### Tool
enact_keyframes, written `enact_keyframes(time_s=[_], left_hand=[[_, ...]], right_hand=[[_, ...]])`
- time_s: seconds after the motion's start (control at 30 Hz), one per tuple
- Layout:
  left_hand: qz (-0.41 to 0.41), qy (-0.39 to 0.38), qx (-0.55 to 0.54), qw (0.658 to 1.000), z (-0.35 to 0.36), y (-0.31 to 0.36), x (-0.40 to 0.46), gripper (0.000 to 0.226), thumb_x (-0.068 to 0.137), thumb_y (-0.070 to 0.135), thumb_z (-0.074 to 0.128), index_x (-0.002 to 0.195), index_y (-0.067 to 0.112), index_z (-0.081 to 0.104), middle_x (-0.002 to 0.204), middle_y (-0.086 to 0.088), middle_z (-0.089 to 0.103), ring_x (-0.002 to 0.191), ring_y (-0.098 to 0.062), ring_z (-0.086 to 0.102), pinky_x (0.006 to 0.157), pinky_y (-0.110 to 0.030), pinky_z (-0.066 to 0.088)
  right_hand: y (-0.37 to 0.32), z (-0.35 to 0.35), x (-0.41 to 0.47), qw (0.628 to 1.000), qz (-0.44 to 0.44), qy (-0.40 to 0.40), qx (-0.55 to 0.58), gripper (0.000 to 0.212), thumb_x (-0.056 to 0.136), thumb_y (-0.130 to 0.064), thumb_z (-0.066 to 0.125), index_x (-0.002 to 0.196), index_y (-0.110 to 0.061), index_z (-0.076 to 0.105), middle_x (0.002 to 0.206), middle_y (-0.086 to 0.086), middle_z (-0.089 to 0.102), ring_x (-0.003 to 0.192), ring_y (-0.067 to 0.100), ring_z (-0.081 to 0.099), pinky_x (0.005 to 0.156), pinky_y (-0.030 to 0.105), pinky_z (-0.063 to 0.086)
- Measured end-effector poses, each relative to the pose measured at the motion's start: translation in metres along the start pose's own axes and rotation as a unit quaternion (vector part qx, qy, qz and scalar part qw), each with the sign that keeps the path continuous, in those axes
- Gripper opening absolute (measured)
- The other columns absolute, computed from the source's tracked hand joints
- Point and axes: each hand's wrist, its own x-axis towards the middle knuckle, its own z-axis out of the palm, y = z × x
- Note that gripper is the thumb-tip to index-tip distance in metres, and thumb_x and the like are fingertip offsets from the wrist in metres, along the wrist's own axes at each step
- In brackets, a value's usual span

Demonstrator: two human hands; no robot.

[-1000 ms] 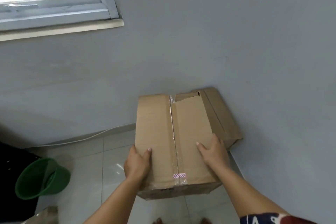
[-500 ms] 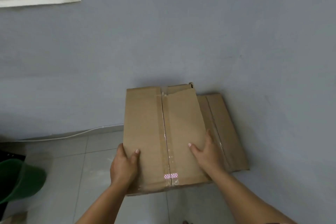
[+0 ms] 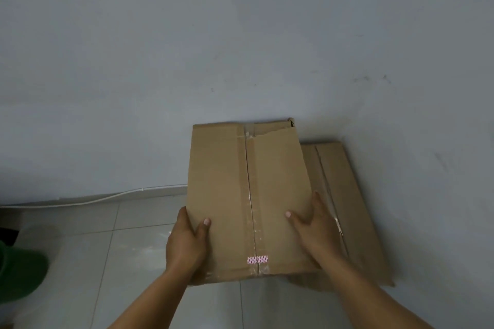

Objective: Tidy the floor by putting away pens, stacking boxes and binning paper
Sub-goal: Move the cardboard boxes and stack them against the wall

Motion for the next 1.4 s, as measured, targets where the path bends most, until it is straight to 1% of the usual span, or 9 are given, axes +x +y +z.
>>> enact_keyframes(time_s=[0.23,0.43,0.6,0.7,0.93,1.13,1.2,1.3,1.4], left_hand=[[-0.005,0.005,0.006,1.000,0.015,-0.005,0.001,0.048,0.093,0.044,0.050,0.134,0.022,0.037,0.128,-0.005,0.057,0.109,-0.030,0.057,0.082,-0.043,0.050],[-0.025,-0.070,0.065,0.995,0.006,0.003,0.002,0.054,0.095,0.044,0.047,0.137,0.015,0.029,0.133,-0.011,0.054,0.113,-0.035,0.056,0.084,-0.045,0.048],[-0.041,-0.101,0.107,0.988,-0.005,0.009,-0.008,0.072,0.094,0.047,0.045,0.148,0.015,0.011,0.149,-0.014,0.033,0.125,-0.037,0.048,0.095,-0.050,0.047],[-0.015,-0.078,0.147,0.986,-0.013,0.019,-0.024,0.071,0.092,0.051,0.048,0.147,0.016,0.018,0.152,-0.012,0.028,0.129,-0.036,0.043,0.098,-0.050,0.046],[0.100,-0.020,0.171,0.980,-0.056,0.055,-0.072,0.047,0.098,0.029,0.043,0.142,0.013,0.037,0.143,-0.003,0.044,0.125,-0.025,0.044,0.101,-0.037,0.041],[0.103,0.001,0.139,0.985,-0.091,0.062,-0.123,0.049,0.096,0.033,0.044,0.142,0.017,0.036,0.143,0.000,0.045,0.124,-0.022,0.044,0.101,-0.036,0.042],[0.096,0.011,0.120,0.988,-0.106,0.060,-0.145,0.052,0.096,0.033,0.047,0.144,0.018,0.036,0.145,0.003,0.042,0.130,-0.019,0.040,0.104,-0.033,0.037],[0.090,0.036,0.097,0.991,-0.132,0.045,-0.174,0.050,0.096,0.034,0.048,0.143,0.020,0.039,0.144,0.005,0.045,0.132,-0.015,0.041,0.105,-0.029,0.036],[0.068,0.069,0.072,0.993,-0.164,0.021,-0.200,0.046,0.096,0.035,0.049,0.140,0.022,0.045,0.139,0.008,0.050,0.128,-0.012,0.045,0.102,-0.026,0.039]], right_hand=[[0.014,0.008,0.009,0.999,-0.007,-0.024,-0.026,0.090,0.087,-0.042,0.068,0.155,-0.014,0.015,0.160,0.003,0.025,0.141,0.023,0.034,0.108,0.028,0.030],[0.009,0.008,0.007,0.994,0.014,-0.051,-0.090,0.092,0.091,-0.048,0.059,0.155,-0.013,0.004,0.161,0.007,0.020,0.138,0.031,0.036,0.109,0.038,0.036],[-0.005,-0.003,-0.014,0.994,0.002,-0.024,-0.107,0.085,0.090,-0.042,0.063,0.154,-0.010,0.017,0.156,0.011,0.026,0.137,0.030,0.036,0.109,0.039,0.035],[-0.018,-0.010,-0.031,0.990,-0.044,-0.010,-0.134,0.076,0.090,-0.040,0.062,0.151,-0.009,0.027,0.153,0.012,0.033,0.136,0.030,0.038,0.109,0.037,0.035],[-0.067,-0.041,-0.072,0.974,-0.143,-0.015,-0.174,0.068,0.090,-0.049,0.048,0.145,-0.009,0.041,0.149,0.006,0.045,0.138,0.025,0.038,0.109,0.040,0.036],[-0.088,-0.058,-0.120,0.954,-0.208,-0.033,-0.214,0.062,0.095,-0.050,0.044,0.148,-0.018,0.037,0.152,-0.002,0.040,0.142,0.019,0.031,0.111,0.037,0.029],[-0.097,-0.059,-0.138,0.944,-0.236,-0.046,-0.225,0.057,0.092,-0.050,0.045,0.140,-0.019,0.049,0.142,-0.001,0.052,0.133,0.022,0.044,0.106,0.038,0.034],[-0.109,-0.053,-0.167,0.925,-0.299,-0.046,-0.231,0.047,0.083,-0.049,0.049,0.115,-0.022,0.069,0.114,-0.002,0.070,0.106,0.024,0.064,0.091,0.039,0.047],[-0.132,-0.043,-0.206,0.897,-0.367,-0.051,-0.243,0.033,0.079,-0.046,0.054,0.094,-0.024,0.074,0.091,-0.007,0.073,0.084,0.019,0.069,0.075,0.036,0.054]])
